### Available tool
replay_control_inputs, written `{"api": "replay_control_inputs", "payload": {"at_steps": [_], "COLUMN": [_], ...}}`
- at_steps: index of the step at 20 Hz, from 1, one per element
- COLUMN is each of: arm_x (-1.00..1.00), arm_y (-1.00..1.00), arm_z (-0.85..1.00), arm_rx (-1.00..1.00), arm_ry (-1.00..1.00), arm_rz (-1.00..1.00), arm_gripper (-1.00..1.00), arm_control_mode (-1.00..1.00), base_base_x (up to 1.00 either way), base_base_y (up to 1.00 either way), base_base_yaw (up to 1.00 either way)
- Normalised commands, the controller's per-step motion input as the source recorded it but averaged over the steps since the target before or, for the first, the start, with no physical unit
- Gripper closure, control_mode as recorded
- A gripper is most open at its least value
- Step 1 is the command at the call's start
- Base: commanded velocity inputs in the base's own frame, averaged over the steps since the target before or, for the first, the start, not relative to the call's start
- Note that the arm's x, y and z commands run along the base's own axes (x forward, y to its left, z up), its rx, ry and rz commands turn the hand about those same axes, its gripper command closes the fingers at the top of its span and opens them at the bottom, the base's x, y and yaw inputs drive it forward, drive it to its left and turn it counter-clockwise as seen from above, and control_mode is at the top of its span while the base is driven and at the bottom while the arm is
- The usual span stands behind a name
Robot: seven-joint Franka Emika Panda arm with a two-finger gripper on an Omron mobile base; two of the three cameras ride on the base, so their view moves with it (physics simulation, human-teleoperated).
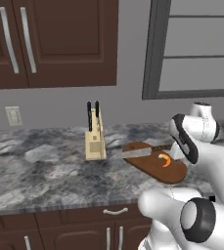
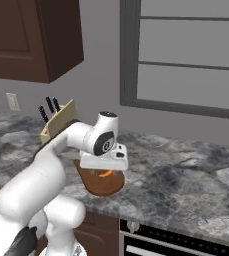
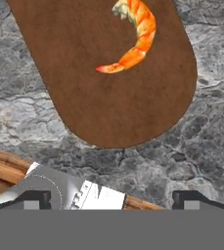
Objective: Pick up the knife from the drawer and place it on the cutting board. Then place the meat from the plate to the cutting board.
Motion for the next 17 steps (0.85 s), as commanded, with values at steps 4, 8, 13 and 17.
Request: {"api": "replay_control_inputs", "payload": {"at_steps": [4, 8, 13, 17], "arm_x": [-0.92, -0.89, -0.81, -0.76], "arm_y": [0.09, 0.12, 0.18, 0.22], "arm_z": [0.49, 0.47, 0.41, 0.38], "arm_rx": [0.00, 0.00, 0.00, -0.01], "arm_ry": [-0.01, 0.00, -0.03, -0.07], "arm_rz": [0.00, 0.00, 0.01, 0.03], "arm_gripper": [-1.00, -1.00, -1.00, -1.00], "arm_control_mode": [-1.00, -1.00, -1.00, -1.00], "base_base_x": [0.00, 0.00, 0.00, 0.00], "base_base_y": [0.00, 0.00, 0.00, 0.00], "base_base_yaw": [0.00, 0.00, 0.00, 0.00]}}
